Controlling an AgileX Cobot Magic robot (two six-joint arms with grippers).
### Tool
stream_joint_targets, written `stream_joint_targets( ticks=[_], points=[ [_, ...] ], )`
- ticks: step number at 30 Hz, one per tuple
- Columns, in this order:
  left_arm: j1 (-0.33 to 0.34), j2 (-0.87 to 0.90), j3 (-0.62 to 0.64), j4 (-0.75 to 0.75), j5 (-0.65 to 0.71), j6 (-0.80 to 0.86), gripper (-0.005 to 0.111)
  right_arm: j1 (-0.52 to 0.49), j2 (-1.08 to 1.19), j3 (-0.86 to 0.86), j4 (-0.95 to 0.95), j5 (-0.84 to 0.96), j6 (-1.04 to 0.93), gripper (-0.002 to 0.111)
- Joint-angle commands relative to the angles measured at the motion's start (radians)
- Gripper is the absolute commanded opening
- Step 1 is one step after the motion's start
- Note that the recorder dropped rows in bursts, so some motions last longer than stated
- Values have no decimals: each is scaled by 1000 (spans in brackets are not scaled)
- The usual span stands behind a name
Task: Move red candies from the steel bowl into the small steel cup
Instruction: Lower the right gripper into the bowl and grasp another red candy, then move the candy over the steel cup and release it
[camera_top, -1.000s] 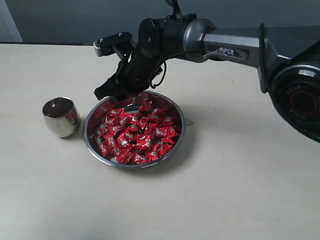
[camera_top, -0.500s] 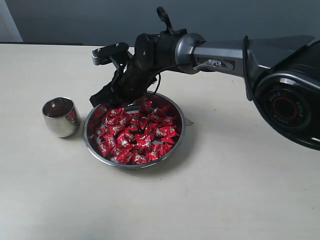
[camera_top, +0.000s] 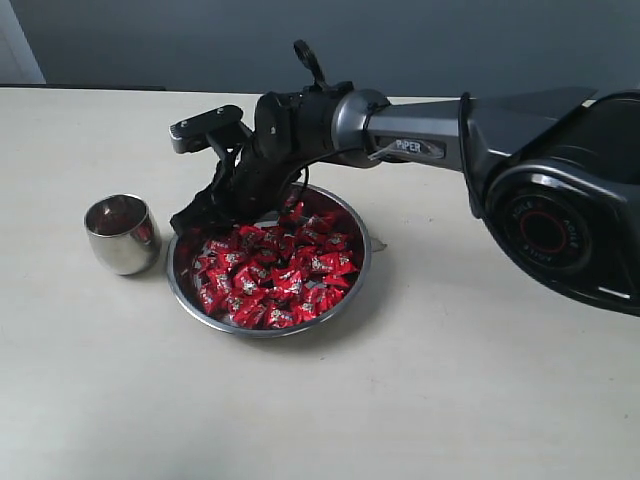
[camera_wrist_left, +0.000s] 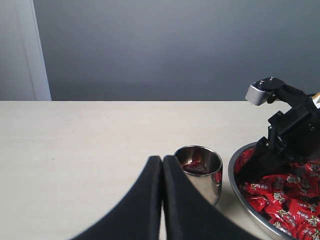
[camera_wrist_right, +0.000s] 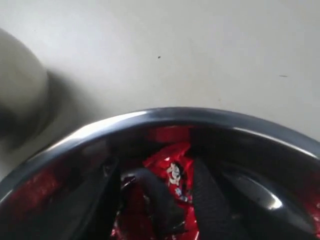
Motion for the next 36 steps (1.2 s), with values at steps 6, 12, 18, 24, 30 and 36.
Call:
stream_joint_targets(
  ticks=[6, 12, 18, 24, 30, 36],
  points=[
    [-5, -5, 1, 0, -6, -4, 0, -3, 27, -4, -23, -6, -7, 43],
    [-5, -5, 1, 0, -6, -4, 0, -3, 0, -4, -23, -5, -7, 7],
    [-5, -5, 1, 0, -6, -4, 0, -3, -66, -4, -23, 2, -7, -1],
    [-5, -5, 1, 0, -6, -4, 0, -3, -143, -4, 14, 28, -7, -1],
    [-5, -5, 1, 0, -6, -4, 0, 13, -176, -4, 230, 3, -53, -1],
    [-5, -5, 1, 0, -6, -4, 0, 77, -165, -4, 418, -25, -291, -1]
  ],
)
